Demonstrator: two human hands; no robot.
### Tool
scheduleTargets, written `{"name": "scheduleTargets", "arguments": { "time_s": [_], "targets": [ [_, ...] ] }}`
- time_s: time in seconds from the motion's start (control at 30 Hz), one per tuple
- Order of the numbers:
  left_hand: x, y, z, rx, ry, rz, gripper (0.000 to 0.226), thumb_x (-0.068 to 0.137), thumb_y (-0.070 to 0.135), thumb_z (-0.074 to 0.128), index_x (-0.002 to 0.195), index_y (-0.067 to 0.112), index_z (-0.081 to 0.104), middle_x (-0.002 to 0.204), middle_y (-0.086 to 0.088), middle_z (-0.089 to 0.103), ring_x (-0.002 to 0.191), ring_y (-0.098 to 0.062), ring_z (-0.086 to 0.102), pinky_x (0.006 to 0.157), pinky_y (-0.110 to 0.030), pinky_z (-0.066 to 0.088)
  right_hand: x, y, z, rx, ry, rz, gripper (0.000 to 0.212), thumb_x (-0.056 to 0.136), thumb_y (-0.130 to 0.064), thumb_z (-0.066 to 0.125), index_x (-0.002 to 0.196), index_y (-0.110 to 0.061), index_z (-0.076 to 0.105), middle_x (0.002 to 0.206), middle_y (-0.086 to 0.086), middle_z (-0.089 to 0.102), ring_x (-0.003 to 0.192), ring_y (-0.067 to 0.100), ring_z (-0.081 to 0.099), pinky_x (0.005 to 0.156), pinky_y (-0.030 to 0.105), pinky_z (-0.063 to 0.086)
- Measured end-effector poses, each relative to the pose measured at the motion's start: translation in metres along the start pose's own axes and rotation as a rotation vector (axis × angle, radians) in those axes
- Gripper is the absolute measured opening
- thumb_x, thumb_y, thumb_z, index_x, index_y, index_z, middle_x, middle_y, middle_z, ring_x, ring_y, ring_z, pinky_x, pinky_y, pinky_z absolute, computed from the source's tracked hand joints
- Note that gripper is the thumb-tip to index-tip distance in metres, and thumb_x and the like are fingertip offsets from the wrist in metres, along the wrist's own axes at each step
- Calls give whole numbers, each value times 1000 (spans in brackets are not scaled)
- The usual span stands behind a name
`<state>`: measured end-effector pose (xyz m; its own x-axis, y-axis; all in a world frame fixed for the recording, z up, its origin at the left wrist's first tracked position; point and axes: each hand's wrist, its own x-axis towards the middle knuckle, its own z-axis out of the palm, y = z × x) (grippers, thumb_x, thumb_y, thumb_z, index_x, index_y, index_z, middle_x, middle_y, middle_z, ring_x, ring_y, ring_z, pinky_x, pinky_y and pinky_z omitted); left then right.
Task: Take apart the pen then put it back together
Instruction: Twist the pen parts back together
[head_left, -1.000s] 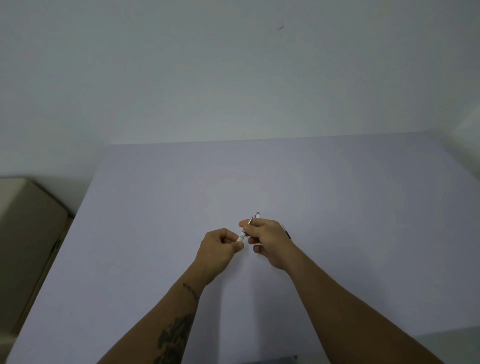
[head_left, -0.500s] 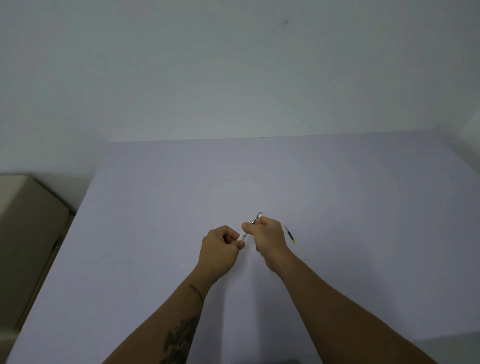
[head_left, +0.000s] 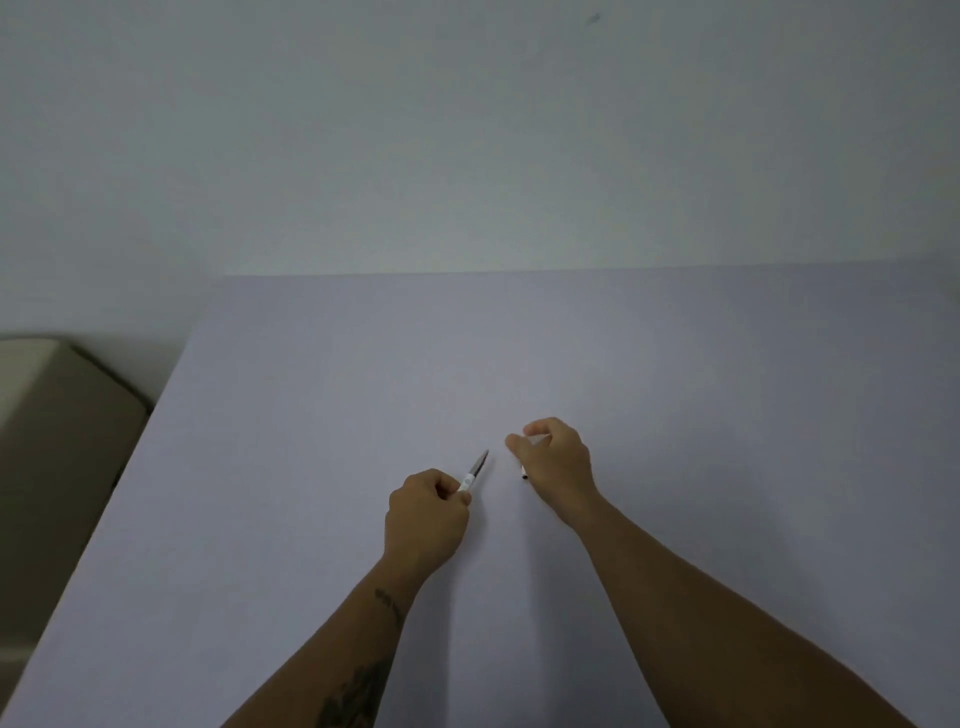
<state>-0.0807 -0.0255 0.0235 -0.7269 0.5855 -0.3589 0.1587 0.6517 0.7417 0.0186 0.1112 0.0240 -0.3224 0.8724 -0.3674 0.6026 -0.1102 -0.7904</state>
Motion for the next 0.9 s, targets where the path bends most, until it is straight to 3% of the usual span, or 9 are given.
{"name": "scheduleTargets", "arguments": {
  "time_s": [0.1, 0.2, 0.33, 0.5, 0.57, 0.67, 0.73, 0.8, 0.9],
  "targets": [
    [4, -6, -1, -37, -2, -41, 11, 85, 23, 67, 74, 22, 68, 72, 1, 69, 65, -16, 61, 64, -33, 52, 15, 10, 3, -227, 24, 19, 28, 86, -37, 59, 106, -19, 55, 108, 7, 65, 87, 24, 58, 75, 30, 44],
    [4, -12, 0, -52, -26, -61, 12, 87, 20, 63, 78, 19, 70, 73, 0, 68, 64, -16, 58, 63, -31, 50, 21, 16, 10, -436, -14, -3, 36, 86, -37, 56, 110, -11, 48, 110, 13, 61, 96, 35, 60, 73, 32, 40],
    [0, -17, 3, -71, -61, -83, 11, 88, 15, 60, 83, 17, 70, 79, -2, 69, 70, -18, 61, 62, -28, 50, 24, 16, 21, -541, -2, -63, 37, 86, -28, 59, 112, -8, 42, 111, 16, 60, 98, 38, 62, 69, 33, 39],
    [-4, -19, 2, -142, -82, -93, 15, 86, 9, 61, 82, 19, 71, 72, 4, 64, 63, -11, 54, 58, -23, 43, 25, 11, 21, -578, -44, -53, 35, 84, -16, 60, 113, -6, 44, 101, 11, 56, 93, 33, 62, 66, 32, 39],
    [-4, -19, 0, -207, -86, -103, 17, 85, 8, 62, 80, 22, 71, 68, 7, 61, 61, -10, 53, 59, -23, 43, 27, 6, 17, -500, -79, -6, 25, 81, -17, 58, 103, -5, 53, 88, 3, 54, 79, 26, 59, 61, 29, 40],
    [-4, -19, -3, -252, -86, -103, 19, 85, 8, 63, 79, 24, 71, 66, 9, 60, 61, -8, 53, 60, -22, 43, 23, -8, 16, -138, -83, 19, 17, 78, -16, 58, 83, -2, 67, 73, 3, 68, 69, 25, 62, 60, 29, 45],
    [-4, -18, -4, -256, -82, -100, 18, 85, 8, 63, 81, 23, 72, 66, 9, 59, 62, -9, 53, 62, -24, 44, 16, -21, 14, 115, -93, 35, 7, 72, -8, 62, 74, -10, 69, 71, 0, 74, 72, 21, 67, 64, 29, 49],
    [-6, -18, -5, -262, -82, -96, 16, 85, 8, 63, 82, 22, 72, 66, 8, 58, 63, -10, 53, 63, -24, 45, 9, -31, 12, 288, -131, 38, 11, 67, -4, 65, 67, -15, 66, 69, -3, 76, 67, 13, 66, 61, 25, 47],
    [-8, -19, -7, -264, -81, -79, 15, 84, 8, 65, 84, 20, 73, 66, 8, 57, 62, -10, 51, 61, -23, 43, 0, -37, 9, 370, -177, 46, 13, 65, -5, 68, 61, -17, 66, 72, 0, 78, 59, 8, 64, 53, 19, 41]
  ]
}}
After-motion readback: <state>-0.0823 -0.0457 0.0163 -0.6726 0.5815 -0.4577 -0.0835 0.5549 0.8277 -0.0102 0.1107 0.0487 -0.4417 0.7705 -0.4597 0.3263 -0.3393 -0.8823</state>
